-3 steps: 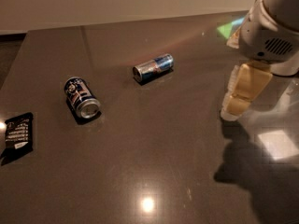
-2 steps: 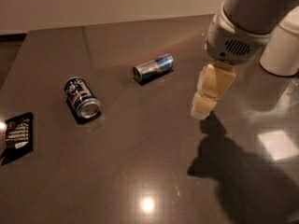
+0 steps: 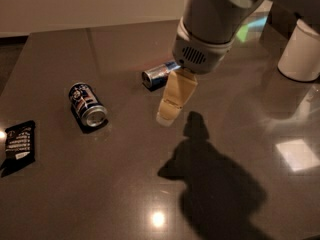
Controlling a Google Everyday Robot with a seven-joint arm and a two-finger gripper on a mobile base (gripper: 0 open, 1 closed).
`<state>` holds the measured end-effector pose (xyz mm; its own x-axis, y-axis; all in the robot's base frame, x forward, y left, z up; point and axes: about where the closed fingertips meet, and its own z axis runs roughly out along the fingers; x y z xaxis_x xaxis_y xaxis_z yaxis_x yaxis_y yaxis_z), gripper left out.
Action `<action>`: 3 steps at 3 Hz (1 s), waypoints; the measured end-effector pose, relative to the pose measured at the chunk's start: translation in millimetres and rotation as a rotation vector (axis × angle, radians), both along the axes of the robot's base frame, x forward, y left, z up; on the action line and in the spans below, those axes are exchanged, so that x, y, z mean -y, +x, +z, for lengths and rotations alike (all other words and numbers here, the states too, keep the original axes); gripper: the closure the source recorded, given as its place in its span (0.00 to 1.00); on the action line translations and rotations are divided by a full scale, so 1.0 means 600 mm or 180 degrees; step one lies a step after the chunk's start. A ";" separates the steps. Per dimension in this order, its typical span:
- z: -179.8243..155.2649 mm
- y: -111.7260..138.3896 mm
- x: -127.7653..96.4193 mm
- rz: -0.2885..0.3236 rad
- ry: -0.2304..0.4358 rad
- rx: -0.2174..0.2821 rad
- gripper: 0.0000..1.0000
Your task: Place pepsi can upright
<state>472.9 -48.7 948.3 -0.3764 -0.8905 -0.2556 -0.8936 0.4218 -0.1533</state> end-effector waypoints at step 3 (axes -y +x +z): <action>-0.025 0.010 -0.133 -0.0470 0.0096 -0.0107 0.00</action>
Offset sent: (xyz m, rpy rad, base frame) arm 0.0112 0.0792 -0.0181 0.0287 0.0418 -0.1861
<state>478.8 31.2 933.4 -0.5114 -0.8170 -0.2664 -0.8260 0.5529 -0.1097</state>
